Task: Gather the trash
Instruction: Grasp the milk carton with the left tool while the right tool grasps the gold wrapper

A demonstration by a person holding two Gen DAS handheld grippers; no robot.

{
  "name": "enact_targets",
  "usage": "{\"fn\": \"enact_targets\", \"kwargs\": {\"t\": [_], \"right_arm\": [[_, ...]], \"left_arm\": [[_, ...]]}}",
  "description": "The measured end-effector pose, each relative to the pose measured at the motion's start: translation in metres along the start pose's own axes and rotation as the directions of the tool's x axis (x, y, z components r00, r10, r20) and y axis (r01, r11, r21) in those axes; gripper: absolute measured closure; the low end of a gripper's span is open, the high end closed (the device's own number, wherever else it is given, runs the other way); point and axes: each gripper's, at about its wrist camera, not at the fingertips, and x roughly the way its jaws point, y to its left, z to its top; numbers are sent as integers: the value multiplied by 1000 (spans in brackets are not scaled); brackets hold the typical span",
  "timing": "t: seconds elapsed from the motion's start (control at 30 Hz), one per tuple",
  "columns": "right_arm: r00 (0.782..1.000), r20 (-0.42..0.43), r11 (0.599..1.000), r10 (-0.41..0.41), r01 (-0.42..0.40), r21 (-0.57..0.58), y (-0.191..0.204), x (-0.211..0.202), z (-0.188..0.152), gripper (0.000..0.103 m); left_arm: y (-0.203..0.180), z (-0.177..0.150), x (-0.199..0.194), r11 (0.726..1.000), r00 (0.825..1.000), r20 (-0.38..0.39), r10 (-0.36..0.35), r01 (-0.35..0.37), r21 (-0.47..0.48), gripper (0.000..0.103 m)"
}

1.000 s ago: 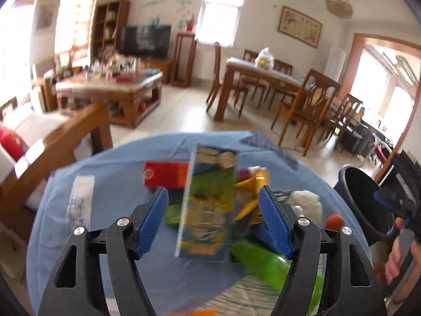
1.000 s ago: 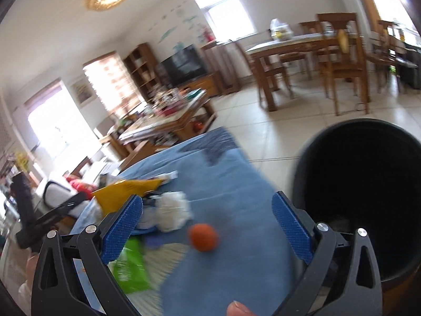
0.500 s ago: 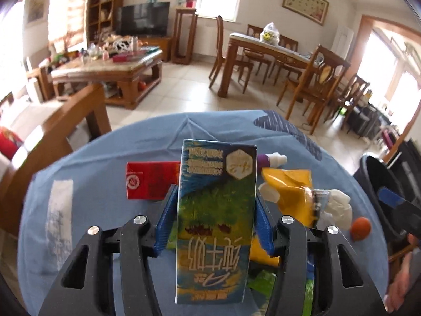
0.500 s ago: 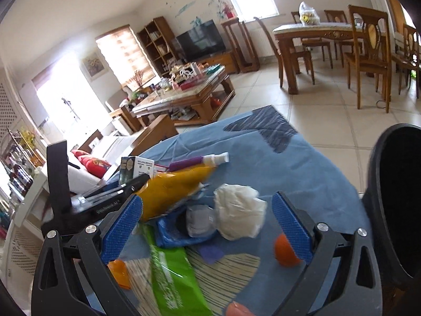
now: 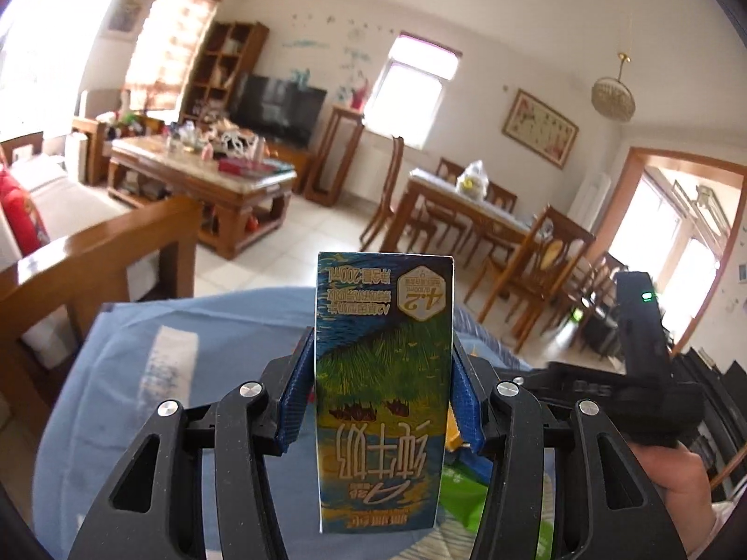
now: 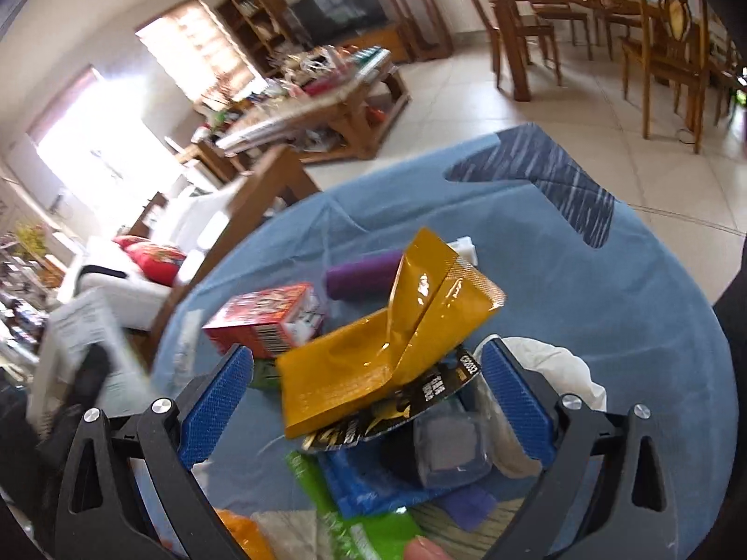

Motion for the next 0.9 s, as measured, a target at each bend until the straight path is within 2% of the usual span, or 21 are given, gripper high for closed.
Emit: {"fn": "enact_targets", "kwargs": {"t": [0.1, 0.23, 0.33, 0.37, 0.43, 0.5, 0.73, 0.9], "right_arm": [[999, -47, 1000, -15, 15, 1, 0, 13, 1, 16], [997, -55, 999, -54, 53, -13, 3, 28, 4, 28], [996, -57, 997, -75, 73, -33, 4, 36, 5, 47], [995, -53, 996, -84, 82, -40, 4, 37, 5, 60], [996, -34, 995, -88, 86, -57, 6, 36, 5, 67], [996, -9, 994, -85, 84, -72, 8, 32, 5, 71], [991, 124, 993, -54, 67, -100, 12, 4, 8, 71], [966, 257, 988, -27, 65, -142, 20, -31, 5, 71]], "left_arm": [[8, -4, -3, 1000, 1000, -1, -6, 6, -27, 51], [11, -6, -9, 999, 1000, 2, -2, 2, -40, 51], [14, -9, -12, 999, 1000, -1, 2, -2, -47, 51], [15, -10, -12, 999, 1000, -5, 2, -3, -48, 51], [14, -8, -12, 999, 1000, -12, 5, -6, -51, 51], [11, -7, -12, 999, 1000, -16, 3, -3, -54, 51], [2, -7, -11, 999, 1000, -22, 8, -8, -36, 51], [-3, -10, -9, 1000, 1000, -24, 16, -16, -20, 51]]}}
